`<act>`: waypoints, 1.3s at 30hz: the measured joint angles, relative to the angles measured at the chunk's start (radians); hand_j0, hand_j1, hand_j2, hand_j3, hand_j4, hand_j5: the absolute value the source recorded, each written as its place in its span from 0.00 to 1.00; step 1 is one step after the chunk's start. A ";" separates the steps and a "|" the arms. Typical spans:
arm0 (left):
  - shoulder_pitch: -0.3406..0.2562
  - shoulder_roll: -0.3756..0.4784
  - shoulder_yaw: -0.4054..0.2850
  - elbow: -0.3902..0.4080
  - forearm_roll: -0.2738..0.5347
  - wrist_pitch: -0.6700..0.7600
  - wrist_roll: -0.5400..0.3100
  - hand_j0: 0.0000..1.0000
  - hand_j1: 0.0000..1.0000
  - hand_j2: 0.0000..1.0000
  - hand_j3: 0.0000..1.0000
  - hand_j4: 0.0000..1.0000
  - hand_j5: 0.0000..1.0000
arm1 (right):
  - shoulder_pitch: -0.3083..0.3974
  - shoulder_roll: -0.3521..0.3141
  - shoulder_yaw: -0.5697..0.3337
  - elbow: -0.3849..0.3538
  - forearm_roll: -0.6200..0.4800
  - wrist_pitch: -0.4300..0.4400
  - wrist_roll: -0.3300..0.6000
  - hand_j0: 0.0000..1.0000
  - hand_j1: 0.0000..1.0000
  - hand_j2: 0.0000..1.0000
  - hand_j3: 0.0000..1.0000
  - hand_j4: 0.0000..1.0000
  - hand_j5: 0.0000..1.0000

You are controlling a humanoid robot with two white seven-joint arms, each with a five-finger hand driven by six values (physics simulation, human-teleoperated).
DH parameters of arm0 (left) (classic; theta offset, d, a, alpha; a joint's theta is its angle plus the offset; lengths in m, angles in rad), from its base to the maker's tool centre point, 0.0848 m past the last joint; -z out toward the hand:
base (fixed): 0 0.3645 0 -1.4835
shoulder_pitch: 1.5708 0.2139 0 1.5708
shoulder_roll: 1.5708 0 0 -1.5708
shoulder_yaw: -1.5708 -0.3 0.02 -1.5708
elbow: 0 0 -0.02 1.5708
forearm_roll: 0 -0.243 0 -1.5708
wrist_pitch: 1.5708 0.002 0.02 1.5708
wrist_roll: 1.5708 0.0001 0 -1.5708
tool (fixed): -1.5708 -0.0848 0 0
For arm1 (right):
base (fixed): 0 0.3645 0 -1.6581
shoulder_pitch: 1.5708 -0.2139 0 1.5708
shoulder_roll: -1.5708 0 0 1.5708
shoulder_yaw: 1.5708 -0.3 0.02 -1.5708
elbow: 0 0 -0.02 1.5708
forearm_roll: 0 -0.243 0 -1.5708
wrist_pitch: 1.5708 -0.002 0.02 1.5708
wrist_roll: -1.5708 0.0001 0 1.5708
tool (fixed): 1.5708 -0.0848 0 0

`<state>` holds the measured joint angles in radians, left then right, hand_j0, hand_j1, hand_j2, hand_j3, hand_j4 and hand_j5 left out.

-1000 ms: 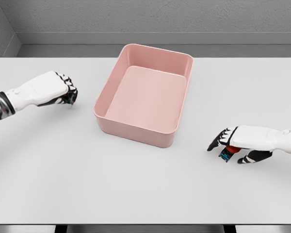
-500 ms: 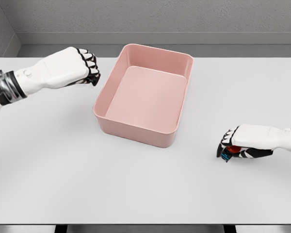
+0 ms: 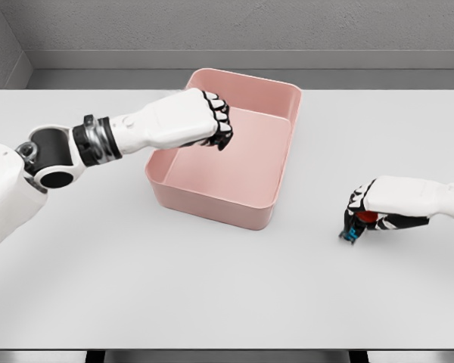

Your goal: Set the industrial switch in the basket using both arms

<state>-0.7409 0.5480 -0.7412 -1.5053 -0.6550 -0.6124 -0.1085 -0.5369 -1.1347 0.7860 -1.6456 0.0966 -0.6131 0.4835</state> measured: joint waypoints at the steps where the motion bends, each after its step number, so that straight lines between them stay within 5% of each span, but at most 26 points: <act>1: 0.000 -0.011 -0.005 0.021 -0.003 0.000 -0.004 0.24 0.24 0.24 0.24 0.24 0.24 | -0.003 0.000 0.000 0.000 -0.001 0.000 0.000 0.49 0.49 0.49 0.49 0.49 0.49; 13: -0.003 -0.127 -0.072 0.214 -0.016 0.000 -0.015 0.25 0.25 0.25 0.25 0.25 0.25 | -0.044 0.003 0.000 -0.001 -0.014 0.000 0.000 0.49 0.49 0.49 0.49 0.49 0.49; 15: -0.005 -0.136 -0.076 0.230 -0.018 0.000 -0.015 0.31 0.31 0.31 0.31 0.31 0.31 | -0.051 0.004 0.000 -0.001 -0.015 0.000 0.000 0.49 0.49 0.49 0.49 0.49 0.49; 18: -0.017 -0.143 -0.079 0.240 -0.018 0.000 -0.013 0.64 0.64 0.64 0.64 0.64 0.64 | -0.064 0.005 0.000 -0.001 -0.017 0.000 0.000 0.49 0.49 0.49 0.49 0.49 0.49; 34: -0.029 -0.133 -0.072 0.241 -0.011 0.001 -0.009 0.92 0.92 0.92 0.92 0.92 0.92 | -0.133 0.031 0.001 -0.004 -0.019 0.000 0.002 0.49 0.49 0.49 0.49 0.49 0.49; 39: -0.058 -0.068 -0.065 0.201 0.055 0.001 -0.004 1.00 1.00 1.00 1.00 1.00 1.00 | -0.161 0.046 0.001 -0.005 -0.019 0.000 0.003 0.49 0.49 0.49 0.49 0.49 0.49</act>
<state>-0.7992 0.4799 -0.8065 -1.3045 -0.5999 -0.6115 -0.1122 -0.6980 -1.0884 0.7875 -1.6505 0.0774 -0.6133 0.4868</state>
